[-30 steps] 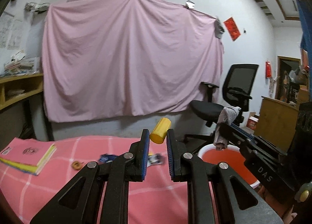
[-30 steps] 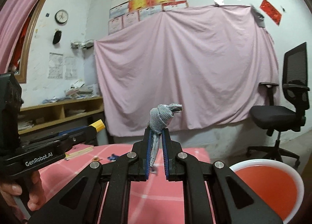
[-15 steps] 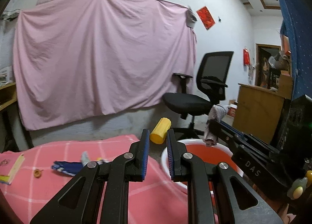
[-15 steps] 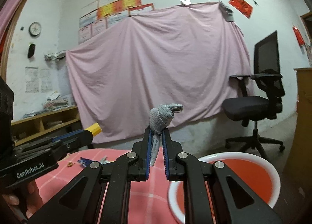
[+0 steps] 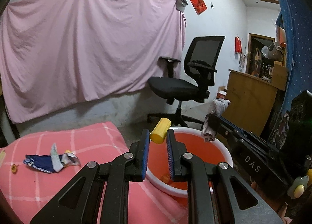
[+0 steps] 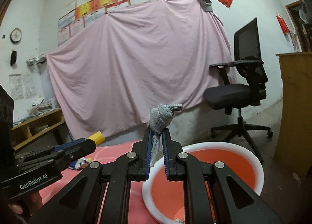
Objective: Collect trash
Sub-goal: 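Open both tools over the bucket to drop the cloth and cylinder, then move both tools back over the table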
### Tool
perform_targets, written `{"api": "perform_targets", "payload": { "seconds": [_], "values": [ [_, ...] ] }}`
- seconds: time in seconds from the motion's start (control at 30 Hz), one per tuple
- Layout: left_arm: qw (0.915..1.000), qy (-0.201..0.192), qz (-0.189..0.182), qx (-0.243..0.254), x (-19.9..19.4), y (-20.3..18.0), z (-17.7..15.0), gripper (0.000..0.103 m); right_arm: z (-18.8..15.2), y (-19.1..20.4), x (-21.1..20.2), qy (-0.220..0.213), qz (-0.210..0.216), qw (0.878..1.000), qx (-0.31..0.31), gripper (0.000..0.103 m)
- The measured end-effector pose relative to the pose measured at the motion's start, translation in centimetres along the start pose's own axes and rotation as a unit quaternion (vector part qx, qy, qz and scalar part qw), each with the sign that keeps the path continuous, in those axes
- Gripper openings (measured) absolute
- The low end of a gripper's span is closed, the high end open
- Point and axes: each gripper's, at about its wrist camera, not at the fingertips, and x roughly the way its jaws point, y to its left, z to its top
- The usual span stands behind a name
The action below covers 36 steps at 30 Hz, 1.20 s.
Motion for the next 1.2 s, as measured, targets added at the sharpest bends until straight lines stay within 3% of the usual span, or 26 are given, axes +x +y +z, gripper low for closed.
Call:
{"api": "perform_targets", "payload": {
  "seconds": [0.3,0.57,0.8,0.87,0.93,1.1,1.2],
  "values": [
    [0.9986,0.046,-0.023,-0.015,2.5,-0.4,-0.1,0.014,-0.3,-1.8,0.8,0.029,-0.025,0.999,0.025,0.010],
    [0.9924,0.093,-0.051,-0.062,4.7,0.5,0.0,0.015,-0.7,-2.7,1.6,0.059,-0.043,0.997,0.036,0.011],
    [0.9886,0.109,-0.051,-0.091,5.0,1.6,0.1,0.017,-1.0,-3.2,2.2,0.081,-0.055,0.994,0.040,0.012],
    [0.9887,0.106,-0.049,-0.094,4.9,1.8,0.1,0.018,-1.1,-3.2,2.3,0.085,-0.058,0.994,0.040,0.016],
    [0.9892,0.101,-0.044,-0.096,4.6,2.0,0.2,0.023,-1.1,-3.3,2.4,0.087,-0.059,0.994,0.041,0.033],
    [0.9904,0.085,-0.031,-0.104,3.7,2.5,0.1,0.028,-1.2,-3.3,2.3,0.088,-0.057,0.994,0.038,0.033],
    [0.9909,0.079,-0.024,-0.107,3.3,3.0,0.2,0.030,-1.1,-3.3,2.4,0.088,-0.057,0.994,0.038,0.039]
  ]
}}
